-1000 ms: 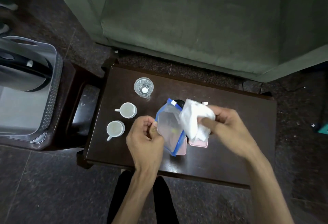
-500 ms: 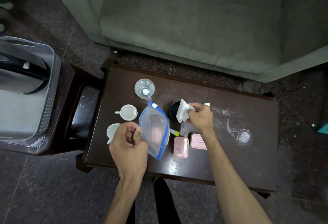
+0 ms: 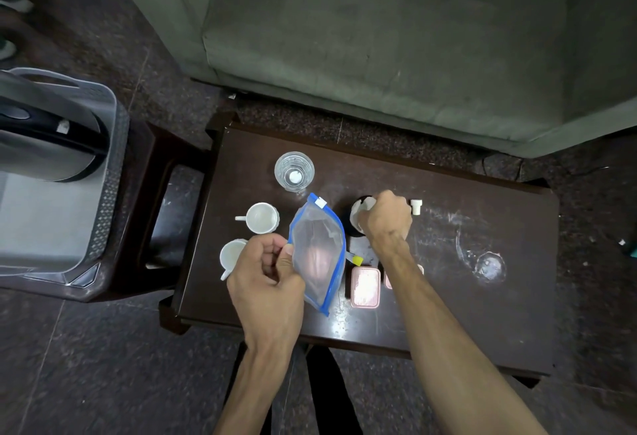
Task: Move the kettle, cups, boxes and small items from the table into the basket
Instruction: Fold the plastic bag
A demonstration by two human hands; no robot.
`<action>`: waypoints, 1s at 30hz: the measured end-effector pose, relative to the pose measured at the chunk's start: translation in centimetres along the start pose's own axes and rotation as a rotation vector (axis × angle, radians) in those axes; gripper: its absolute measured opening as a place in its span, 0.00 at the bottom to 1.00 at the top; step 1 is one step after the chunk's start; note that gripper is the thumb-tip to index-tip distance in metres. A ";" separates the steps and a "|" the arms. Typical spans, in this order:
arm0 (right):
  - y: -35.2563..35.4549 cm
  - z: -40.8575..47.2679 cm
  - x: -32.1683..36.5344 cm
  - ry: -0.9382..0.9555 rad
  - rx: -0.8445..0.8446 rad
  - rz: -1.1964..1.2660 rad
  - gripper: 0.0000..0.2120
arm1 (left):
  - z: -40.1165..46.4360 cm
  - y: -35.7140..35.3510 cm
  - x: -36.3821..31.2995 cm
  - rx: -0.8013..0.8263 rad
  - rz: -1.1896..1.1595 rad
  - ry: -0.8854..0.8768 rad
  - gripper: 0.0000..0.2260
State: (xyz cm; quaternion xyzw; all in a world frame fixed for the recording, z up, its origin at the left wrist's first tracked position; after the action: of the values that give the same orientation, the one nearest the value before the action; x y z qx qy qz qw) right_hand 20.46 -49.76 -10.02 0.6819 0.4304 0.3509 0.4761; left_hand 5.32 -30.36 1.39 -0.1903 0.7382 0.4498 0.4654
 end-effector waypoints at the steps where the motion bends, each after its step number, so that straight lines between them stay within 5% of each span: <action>1: 0.6 -0.4 -0.2 -0.018 -0.037 0.032 0.13 | 0.0 0.0 0.0 0.006 -0.003 0.008 0.09; 5: 3.6 -3.5 -2.4 -0.140 -0.207 0.428 0.13 | 0.2 -0.1 -0.2 0.034 -0.040 0.045 0.10; 7: 3.8 -5.1 -3.6 -0.216 -0.139 0.703 0.09 | 0.6 -0.3 -0.4 0.076 -0.087 0.091 0.10; 10: 2.8 -7.1 -3.9 -0.290 0.131 1.080 0.14 | 1.5 -0.7 -0.6 0.197 -0.217 0.242 0.09; 14: 2.7 -7.3 -2.3 -0.006 0.504 1.275 0.35 | 3.7 -0.4 -1.1 0.439 -0.472 0.528 0.13; 19: 3.4 -8.2 1.7 0.282 0.991 1.141 0.28 | 6.9 0.2 -1.0 0.812 -0.735 0.903 0.03; 24: 2.5 -9.7 3.8 0.219 0.924 0.966 0.11 | 10.2 1.5 3.4 0.442 -0.624 0.966 0.11; 30: 2.1 -11.6 4.5 0.021 0.767 1.080 0.11 | 7.4 4.7 8.7 0.371 -0.513 1.015 0.30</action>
State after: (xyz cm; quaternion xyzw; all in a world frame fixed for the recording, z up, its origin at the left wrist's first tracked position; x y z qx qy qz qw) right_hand 12.37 -41.96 -4.18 0.9196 0.1270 0.3688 -0.0475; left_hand 1.55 -20.45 -4.99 -0.4692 0.8649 0.0395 0.1740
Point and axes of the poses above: each hand's wrist, its own z-axis towards the middle knuckle, its own y-axis out of the back of the hand, x = y × z, the point moved 5 cm from there along z, towards the middle knuckle, and after that the axes turned 14 degrees about -x, right-handed, at the moved point
